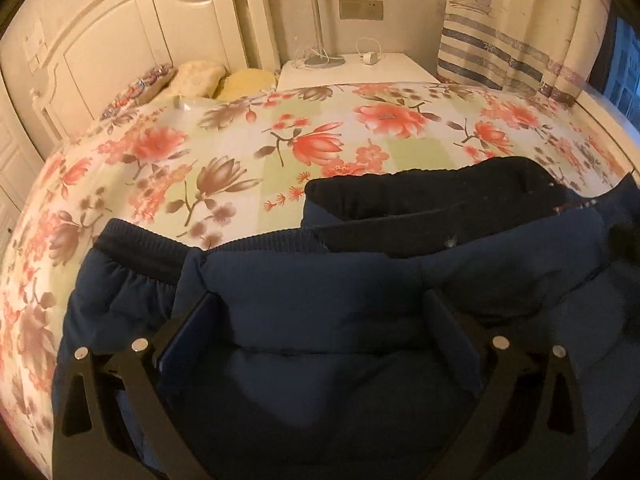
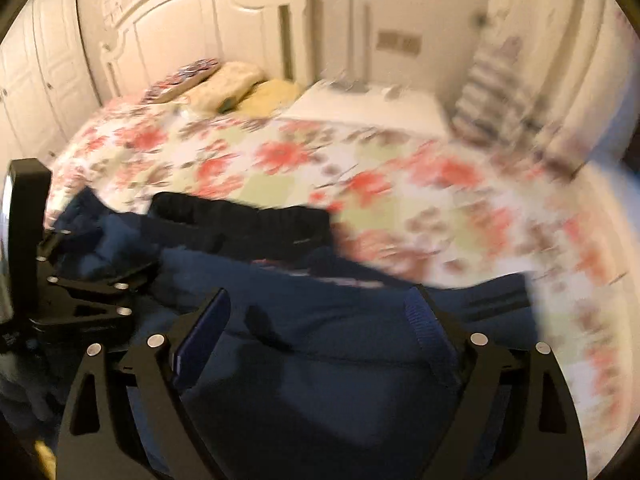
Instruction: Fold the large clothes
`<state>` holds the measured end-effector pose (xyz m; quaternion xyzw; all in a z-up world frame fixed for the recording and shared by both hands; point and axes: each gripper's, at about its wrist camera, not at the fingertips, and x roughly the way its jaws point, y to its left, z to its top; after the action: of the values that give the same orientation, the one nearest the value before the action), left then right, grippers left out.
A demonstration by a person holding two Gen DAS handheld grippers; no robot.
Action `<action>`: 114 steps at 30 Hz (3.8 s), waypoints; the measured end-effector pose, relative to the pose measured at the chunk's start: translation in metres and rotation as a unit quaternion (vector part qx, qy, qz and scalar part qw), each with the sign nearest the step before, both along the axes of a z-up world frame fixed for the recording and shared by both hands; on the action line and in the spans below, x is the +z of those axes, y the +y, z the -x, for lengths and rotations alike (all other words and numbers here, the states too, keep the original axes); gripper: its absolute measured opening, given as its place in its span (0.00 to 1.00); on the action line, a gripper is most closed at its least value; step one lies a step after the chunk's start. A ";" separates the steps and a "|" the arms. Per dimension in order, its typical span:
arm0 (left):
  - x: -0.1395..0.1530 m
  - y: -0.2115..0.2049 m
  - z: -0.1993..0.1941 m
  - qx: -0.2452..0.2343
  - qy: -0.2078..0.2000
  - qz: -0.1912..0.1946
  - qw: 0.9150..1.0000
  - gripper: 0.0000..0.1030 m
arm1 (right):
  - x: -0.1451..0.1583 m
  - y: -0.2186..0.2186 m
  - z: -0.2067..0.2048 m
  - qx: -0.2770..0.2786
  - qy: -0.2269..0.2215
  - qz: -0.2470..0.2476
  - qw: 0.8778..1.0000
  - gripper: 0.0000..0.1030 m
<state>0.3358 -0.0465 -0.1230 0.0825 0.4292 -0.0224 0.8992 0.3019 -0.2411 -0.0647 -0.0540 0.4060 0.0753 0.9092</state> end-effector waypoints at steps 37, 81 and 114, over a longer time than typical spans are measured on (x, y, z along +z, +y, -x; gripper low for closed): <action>0.034 0.069 -0.005 0.018 -0.004 0.076 0.997 0.98 | -0.044 -0.010 0.001 0.019 0.049 -0.008 0.999 0.89; 0.006 0.104 0.069 0.061 -0.015 0.047 0.997 0.98 | -0.034 0.084 0.093 0.149 -0.016 0.061 0.987 0.89; 0.041 0.052 0.172 -0.016 -0.084 0.058 0.995 0.98 | -0.008 0.006 0.193 0.102 -0.058 -0.011 0.993 0.91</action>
<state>0.1641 0.0053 -0.0815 0.0389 0.3483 -0.0550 0.9350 0.1088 -0.2356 -0.0731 -0.0895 0.3440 0.1692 0.9192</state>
